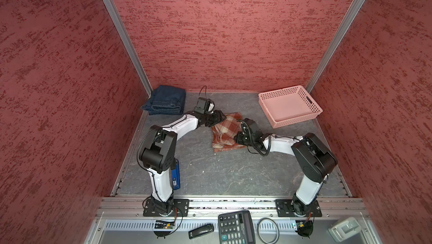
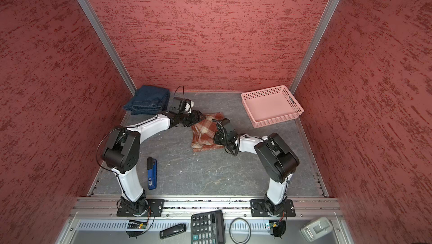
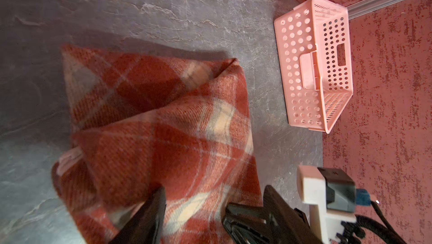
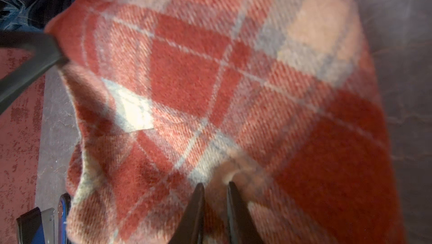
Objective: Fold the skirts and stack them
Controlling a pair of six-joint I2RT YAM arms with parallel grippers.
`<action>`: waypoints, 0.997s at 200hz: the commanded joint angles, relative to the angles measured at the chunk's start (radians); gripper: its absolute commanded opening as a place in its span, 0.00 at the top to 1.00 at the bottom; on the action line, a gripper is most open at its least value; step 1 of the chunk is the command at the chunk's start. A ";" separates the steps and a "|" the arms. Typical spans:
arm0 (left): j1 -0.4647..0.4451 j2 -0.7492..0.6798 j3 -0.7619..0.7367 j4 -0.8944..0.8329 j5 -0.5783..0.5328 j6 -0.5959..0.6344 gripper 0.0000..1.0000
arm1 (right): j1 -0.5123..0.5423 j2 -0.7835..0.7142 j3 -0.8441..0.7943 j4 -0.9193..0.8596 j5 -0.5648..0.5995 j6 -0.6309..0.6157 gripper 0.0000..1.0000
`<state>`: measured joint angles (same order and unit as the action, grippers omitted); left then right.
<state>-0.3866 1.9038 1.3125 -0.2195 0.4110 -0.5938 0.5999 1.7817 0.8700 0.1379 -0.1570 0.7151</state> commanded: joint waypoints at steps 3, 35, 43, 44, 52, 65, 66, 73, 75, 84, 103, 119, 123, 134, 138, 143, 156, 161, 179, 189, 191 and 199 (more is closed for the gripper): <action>0.012 0.083 0.033 0.009 0.002 0.015 0.34 | 0.022 -0.040 -0.065 0.182 0.031 0.002 0.80; 0.055 0.149 0.028 0.029 0.023 0.003 0.34 | 0.080 -0.025 -0.123 0.290 0.042 -0.081 0.79; 0.063 0.157 0.025 0.032 0.028 -0.001 0.34 | 0.098 -0.015 -0.126 0.296 0.050 -0.102 0.79; 0.064 0.158 0.024 0.032 0.028 -0.002 0.34 | 0.100 -0.014 -0.127 0.297 0.051 -0.104 0.79; 0.068 0.162 0.022 0.035 0.032 -0.004 0.34 | 0.115 -0.005 -0.130 0.298 0.056 -0.117 0.79; 0.070 0.166 0.016 0.040 0.035 -0.005 0.34 | 0.130 -0.003 -0.134 0.299 0.049 -0.122 0.79; 0.070 0.166 0.016 0.040 0.035 -0.005 0.34 | 0.131 -0.003 -0.134 0.301 0.048 -0.123 0.79; 0.070 0.167 0.015 0.041 0.038 -0.005 0.34 | 0.136 -0.013 -0.143 0.310 0.043 -0.127 0.79; 0.070 0.167 0.014 0.040 0.039 -0.006 0.34 | 0.137 -0.018 -0.145 0.312 0.042 -0.127 0.79; 0.074 0.169 0.011 0.046 0.047 -0.010 0.34 | 0.144 -0.043 -0.154 0.314 0.045 -0.142 0.79; 0.076 0.169 0.011 0.052 0.063 -0.018 0.34 | 0.149 -0.112 -0.173 0.330 0.069 -0.177 0.78; 0.076 0.159 0.015 0.048 0.067 -0.018 0.34 | 0.148 -0.159 -0.184 0.348 0.099 -0.211 0.78; 0.076 0.155 0.017 0.047 0.069 -0.018 0.34 | 0.149 -0.169 -0.186 0.355 0.104 -0.219 0.77; 0.077 0.140 0.023 0.042 0.074 -0.018 0.32 | 0.147 -0.189 -0.185 0.362 0.125 -0.244 0.76; 0.078 0.131 0.026 0.038 0.074 -0.017 0.32 | 0.148 -0.195 -0.182 0.362 0.134 -0.250 0.75; 0.078 0.119 0.028 0.034 0.075 -0.016 0.31 | 0.147 -0.204 -0.177 0.358 0.149 -0.252 0.74; 0.078 0.081 0.037 0.014 0.061 -0.001 0.25 | 0.136 -0.219 -0.152 0.326 0.180 -0.243 0.67; 0.079 0.063 0.043 0.000 0.048 0.010 0.23 | 0.127 -0.219 -0.135 0.294 0.192 -0.231 0.65; 0.083 0.001 0.063 -0.046 0.011 0.049 0.18 | 0.083 -0.209 -0.057 0.178 0.172 -0.186 0.55; 0.087 -0.032 0.071 -0.079 -0.016 0.072 0.16 | 0.065 -0.201 -0.010 0.100 0.180 -0.163 0.50; 0.089 -0.037 0.073 -0.086 -0.020 0.078 0.16 | 0.061 -0.201 -0.003 0.084 0.183 -0.159 0.49; 0.095 -0.061 0.075 -0.112 -0.044 0.098 0.16 | 0.047 -0.199 0.022 0.035 0.191 -0.140 0.46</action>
<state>-0.3119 1.9453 1.3434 -0.2520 0.4408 -0.5713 0.6880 1.5803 0.8055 0.3389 -0.0216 0.5194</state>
